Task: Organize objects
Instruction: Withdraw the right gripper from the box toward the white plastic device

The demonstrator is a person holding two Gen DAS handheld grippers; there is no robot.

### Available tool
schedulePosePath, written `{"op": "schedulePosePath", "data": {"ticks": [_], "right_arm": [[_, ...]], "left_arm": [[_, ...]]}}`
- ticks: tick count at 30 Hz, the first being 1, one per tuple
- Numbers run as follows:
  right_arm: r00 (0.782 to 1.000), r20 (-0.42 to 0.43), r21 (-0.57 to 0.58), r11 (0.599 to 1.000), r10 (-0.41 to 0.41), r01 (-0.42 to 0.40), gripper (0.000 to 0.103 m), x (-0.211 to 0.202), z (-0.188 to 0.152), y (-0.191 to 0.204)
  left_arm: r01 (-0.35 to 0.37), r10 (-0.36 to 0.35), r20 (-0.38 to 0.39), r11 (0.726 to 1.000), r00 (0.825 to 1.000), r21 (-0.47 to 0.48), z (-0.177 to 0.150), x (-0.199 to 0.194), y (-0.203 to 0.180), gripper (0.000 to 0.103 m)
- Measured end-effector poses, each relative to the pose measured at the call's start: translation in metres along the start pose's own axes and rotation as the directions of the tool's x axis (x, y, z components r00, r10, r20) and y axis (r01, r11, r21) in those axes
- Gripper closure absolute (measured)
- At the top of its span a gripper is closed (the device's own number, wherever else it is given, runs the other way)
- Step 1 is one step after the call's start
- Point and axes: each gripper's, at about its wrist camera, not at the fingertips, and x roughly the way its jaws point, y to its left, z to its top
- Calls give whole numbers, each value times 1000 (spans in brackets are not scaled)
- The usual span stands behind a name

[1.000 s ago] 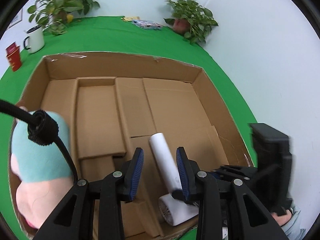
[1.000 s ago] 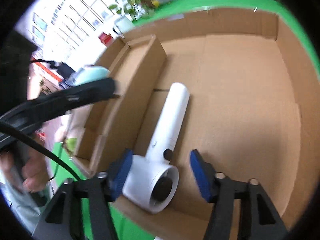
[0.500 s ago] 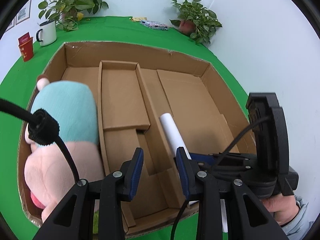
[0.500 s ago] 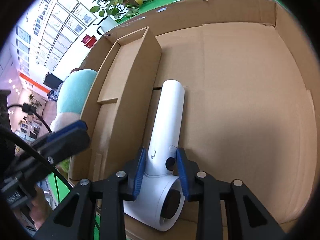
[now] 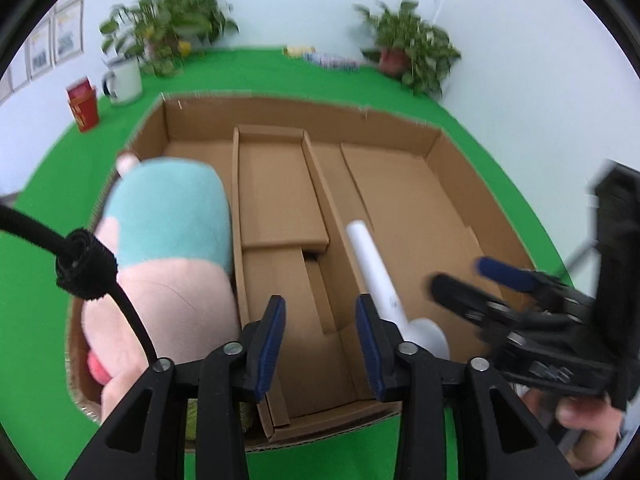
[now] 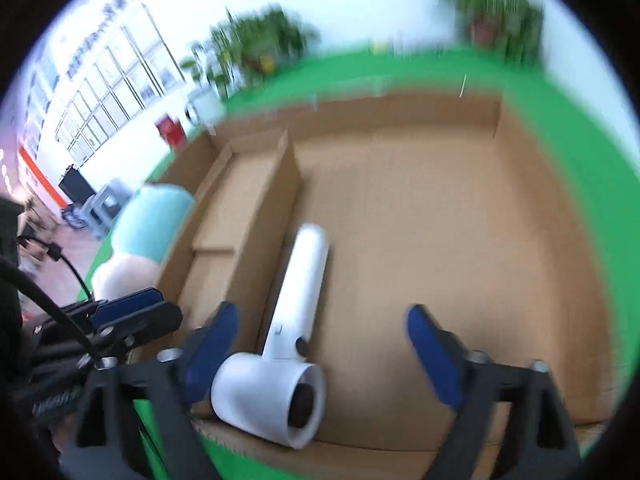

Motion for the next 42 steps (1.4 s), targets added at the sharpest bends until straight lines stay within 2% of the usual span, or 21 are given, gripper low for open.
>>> {"op": "schedulePosePath", "data": {"ticks": [3, 4, 5, 7, 9, 12, 15, 17, 21, 24, 25, 28, 32, 35, 39, 42], "right_arm": [[992, 97, -41, 995, -84, 88, 13, -34, -15, -3], [987, 116, -39, 993, -108, 113, 13, -43, -23, -6], [984, 125, -35, 990, -130, 135, 13, -50, -29, -9], [978, 125, -24, 985, -169, 174, 13, -57, -42, -15], [978, 113, -21, 983, -177, 181, 13, -60, -54, -19], [986, 89, -37, 988, -143, 147, 13, -64, -67, -24], [985, 93, -56, 987, -143, 149, 10, -69, -77, -23], [986, 98, -41, 989, -137, 141, 10, -73, -82, -24], [989, 79, -3, 992, -124, 124, 0, -75, -88, -26], [989, 88, -8, 993, -115, 116, 0, -79, -95, -25], [989, 91, -7, 993, -113, 114, 0, -80, -97, -25], [990, 103, -7, 995, -98, 99, 0, -85, -102, -25], [994, 110, -27, 1000, -3, 6, 0, -90, -115, -17], [994, 73, -85, 994, 80, -74, 0, -86, -140, 0], [983, 72, -155, 976, 167, -155, 0, -91, -167, 21], [985, 26, -183, 970, 170, -163, 0, -84, -178, 28]], "left_arm": [[-82, 79, 117, 996, 990, 19, -8, -21, -13, 41], [-120, 115, 148, 992, 982, 25, -11, -27, -17, 27], [-183, 175, 187, 983, 967, 29, -15, -34, -23, 15], [-253, 236, 262, 967, 936, 32, -24, -48, -33, 6], [-281, 258, 309, 959, 916, 32, -33, -58, -41, 4], [-306, 274, 344, 951, 898, 40, -46, -69, -50, 4], [-376, 325, 378, 924, 867, 67, -60, -76, -62, 4], [-390, 330, 384, 917, 862, 87, -68, -80, -68, 4], [-385, 318, 384, 916, 867, 112, -77, -84, -75, 4], [-433, 355, 405, 893, 843, 119, -86, -87, -83, 4], [-437, 357, 408, 892, 840, 120, -87, -88, -83, 4], [-415, 340, 404, 903, 849, 114, -91, -90, -82, 4], [-392, 323, 383, 913, 865, 115, -97, -88, -77, 4], [-336, 274, 336, 931, 901, 141, -103, -83, -74, 10], [-263, 218, 266, 954, 939, 147, -111, -73, -67, 15], [-200, 168, 215, 970, 962, 135, -114, -62, -64, 19]]}}
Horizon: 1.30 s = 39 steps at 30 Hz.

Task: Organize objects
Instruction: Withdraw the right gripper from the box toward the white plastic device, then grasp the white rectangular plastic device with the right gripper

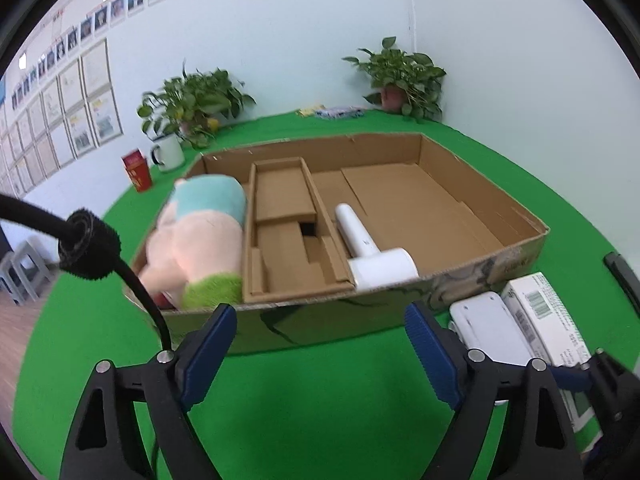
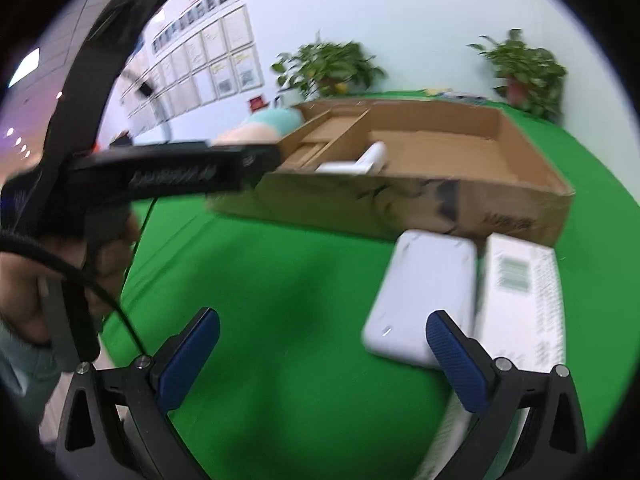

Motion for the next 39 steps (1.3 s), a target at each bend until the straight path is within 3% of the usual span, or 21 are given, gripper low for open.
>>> {"op": "schedulePosePath", "data": {"ticks": [3, 6, 10, 12, 15, 17, 19, 24, 26, 28, 32, 36, 39], "right_arm": [[1000, -6, 20, 1000, -19, 19, 1, -1, -5, -6], [997, -18, 57, 995, -78, 79, 1, -5, -6, -20], [989, -35, 101, 985, -140, 143, 1, -9, -8, -40], [987, -49, 108, 981, -156, 160, 1, -7, -4, -44], [985, -75, 94, 982, -155, 162, 1, 3, 3, -41], [985, -82, 92, 983, -149, 157, 1, 11, 8, -44], [984, -96, 94, 983, -151, 160, 1, 19, 10, -44], [975, -127, 91, 977, -183, 195, 3, 29, 17, -51], [967, -146, 74, 972, -210, 222, 15, 31, 17, -50], [962, -155, 41, 971, -226, 234, 33, 33, 16, -45], [971, -154, 64, 979, -182, 193, 35, 27, 9, -40], [981, -156, 78, 988, -117, 131, 35, 16, -1, -31], [987, -150, 84, 994, -62, 75, 29, 11, -7, -25]], "left_arm": [[102, -104, -46, 994, 994, -33, -4, 13, -2, 21], [210, -216, -93, 975, 972, -66, -8, 26, -7, 21], [338, -352, -138, 934, 926, -114, -12, 43, -15, 21], [411, -431, -149, 899, 890, -149, -14, 51, -19, 21], [474, -508, -172, 856, 844, -204, -14, 65, -26, 21], [487, -531, -180, 840, 828, -241, -13, 72, -25, 21], [480, -529, -181, 839, 829, -257, -12, 75, -21, 21], [438, -492, -175, 856, 853, -275, -11, 77, -5, 21], [427, -484, -179, 860, 856, -280, -12, 77, -2, 21], [424, -482, -181, 860, 857, -283, -14, 76, -1, 21], [417, -481, -201, 861, 853, -290, -20, 77, -4, 21], [450, -523, -226, 839, 822, -306, -27, 78, -8, 21], [483, -572, -252, 808, 781, -339, -32, 86, -14, 21]]}}
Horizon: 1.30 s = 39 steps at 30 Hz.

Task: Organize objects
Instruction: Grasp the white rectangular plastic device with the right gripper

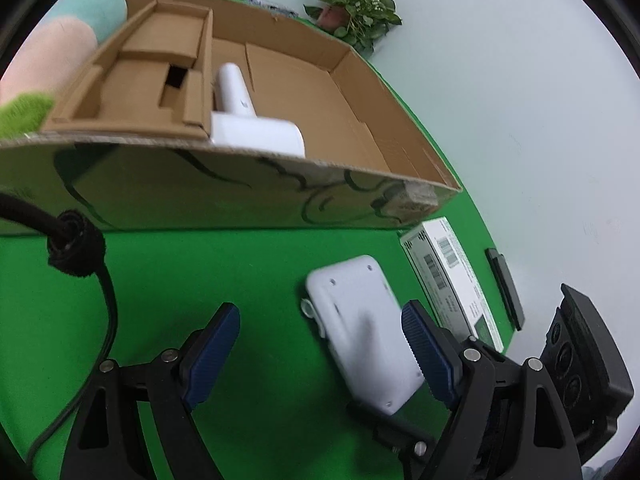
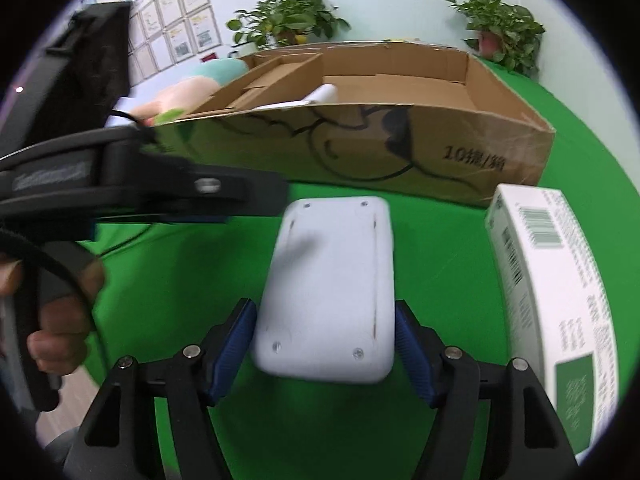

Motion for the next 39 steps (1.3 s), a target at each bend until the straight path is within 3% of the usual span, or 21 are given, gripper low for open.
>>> {"op": "schedulePosePath", "data": {"ticks": [1, 11, 17, 26, 34, 39], "right_arm": [[1000, 1, -3, 1000, 3, -3, 21, 0, -1, 1], [999, 10, -3, 999, -38, 38, 19, 7, 10, -1], [998, -11, -11, 998, -57, 57, 19, 16, 14, 3], [987, -2, -76, 984, -160, 159, 24, 25, 13, 10], [985, -1, -43, 984, -172, 172, 25, 26, 15, 9], [990, -12, -16, 990, -141, 140, 25, 22, 14, 6]], "left_arm": [[12, -12, -14, 1000, 1000, -2, 0, 3, 0, 21], [170, -176, -91, 983, 980, -68, 6, 20, -4, 22], [242, -250, -113, 967, 962, -85, 7, 32, -5, 36], [257, -268, -104, 960, 958, -108, 10, 34, 8, 62], [238, -248, -93, 965, 964, -108, 15, 31, 15, 78], [233, -245, -101, 966, 964, -110, 21, 28, 17, 78]]}}
